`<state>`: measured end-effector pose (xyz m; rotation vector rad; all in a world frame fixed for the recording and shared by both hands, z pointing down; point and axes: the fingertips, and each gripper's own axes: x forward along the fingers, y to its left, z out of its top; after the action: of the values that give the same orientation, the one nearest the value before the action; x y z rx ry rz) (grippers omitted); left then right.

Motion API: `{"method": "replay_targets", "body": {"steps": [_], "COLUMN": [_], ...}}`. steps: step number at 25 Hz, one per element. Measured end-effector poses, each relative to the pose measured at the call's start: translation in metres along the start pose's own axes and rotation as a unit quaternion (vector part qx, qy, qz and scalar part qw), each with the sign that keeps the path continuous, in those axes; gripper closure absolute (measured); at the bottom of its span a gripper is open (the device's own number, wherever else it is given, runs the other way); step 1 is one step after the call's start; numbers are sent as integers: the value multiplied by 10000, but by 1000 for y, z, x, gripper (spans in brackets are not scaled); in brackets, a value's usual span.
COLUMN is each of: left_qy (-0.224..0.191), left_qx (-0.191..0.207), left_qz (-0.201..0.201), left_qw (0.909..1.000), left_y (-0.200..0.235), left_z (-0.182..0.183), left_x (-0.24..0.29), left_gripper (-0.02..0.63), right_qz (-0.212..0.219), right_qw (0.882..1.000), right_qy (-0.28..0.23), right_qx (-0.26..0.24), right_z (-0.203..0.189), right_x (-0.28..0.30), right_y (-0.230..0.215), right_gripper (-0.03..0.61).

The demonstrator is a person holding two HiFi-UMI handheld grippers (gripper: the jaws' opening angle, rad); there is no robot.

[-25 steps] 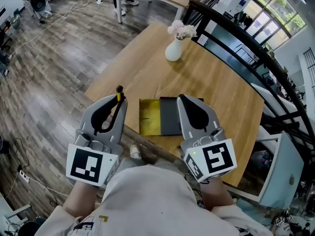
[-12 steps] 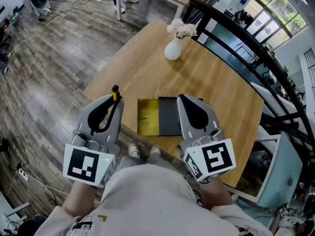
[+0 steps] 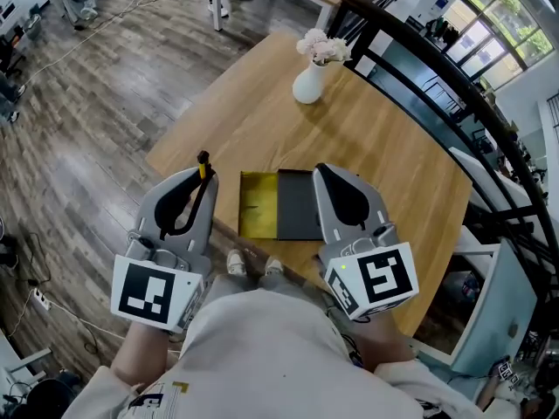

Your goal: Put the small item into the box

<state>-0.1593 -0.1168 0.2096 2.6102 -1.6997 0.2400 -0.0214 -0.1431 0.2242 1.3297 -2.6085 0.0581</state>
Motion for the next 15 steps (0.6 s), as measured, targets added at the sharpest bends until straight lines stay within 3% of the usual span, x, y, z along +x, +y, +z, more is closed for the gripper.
{"method": "replay_targets", "body": {"steps": [15], "left_qy": [777], "left_qx": [-182], "left_qz": [-118], "left_qw": [9967], "left_y": [-12], "left_z": [-46], "left_x": [31], "left_gripper": [591], "right_qz": [147], "right_qw": [9994], "right_qy": [279], "right_qx": [173], "right_z": [-32], "right_x": [19], "right_y": [-13], "right_gripper": [580]}}
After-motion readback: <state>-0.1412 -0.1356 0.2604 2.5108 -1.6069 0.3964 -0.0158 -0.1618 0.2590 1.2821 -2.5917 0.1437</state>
